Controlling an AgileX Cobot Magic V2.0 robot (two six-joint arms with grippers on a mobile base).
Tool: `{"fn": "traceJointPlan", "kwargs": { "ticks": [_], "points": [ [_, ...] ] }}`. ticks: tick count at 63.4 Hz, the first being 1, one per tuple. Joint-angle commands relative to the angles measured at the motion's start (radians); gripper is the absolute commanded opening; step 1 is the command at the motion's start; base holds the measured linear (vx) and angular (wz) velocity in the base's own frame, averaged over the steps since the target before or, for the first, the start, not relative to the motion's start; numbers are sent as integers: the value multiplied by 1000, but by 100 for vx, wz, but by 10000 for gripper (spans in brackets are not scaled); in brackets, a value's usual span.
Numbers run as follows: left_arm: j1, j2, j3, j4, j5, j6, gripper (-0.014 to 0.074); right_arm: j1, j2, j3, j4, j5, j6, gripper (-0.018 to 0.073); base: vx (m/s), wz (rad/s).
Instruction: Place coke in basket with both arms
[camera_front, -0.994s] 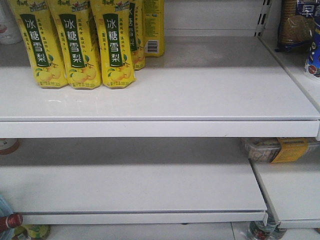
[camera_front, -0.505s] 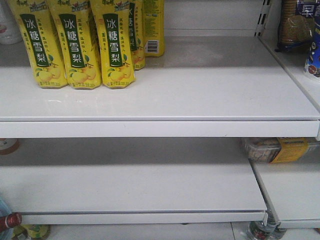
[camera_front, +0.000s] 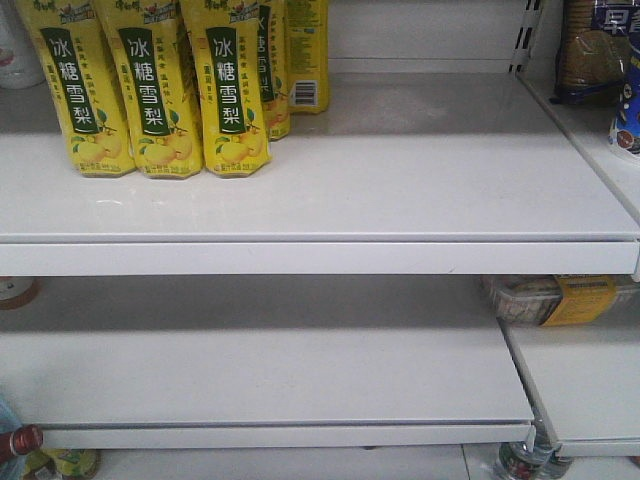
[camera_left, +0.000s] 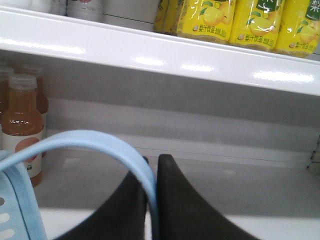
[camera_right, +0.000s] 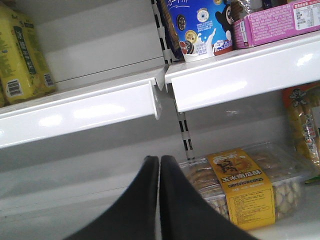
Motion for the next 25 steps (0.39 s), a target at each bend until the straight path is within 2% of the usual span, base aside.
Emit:
{"fn": "traceJointPlan", "kwargs": {
  "ticks": [1,25],
  "points": [
    [0,-20,-4,38,-161,30,-6,-5,-19,11,-10,-78,-9,-5,0,0],
    [0,-20,-4,38,-161,30,-6,-5,-19,11,-10,-78,-9,-5,0,0]
  ]
}}
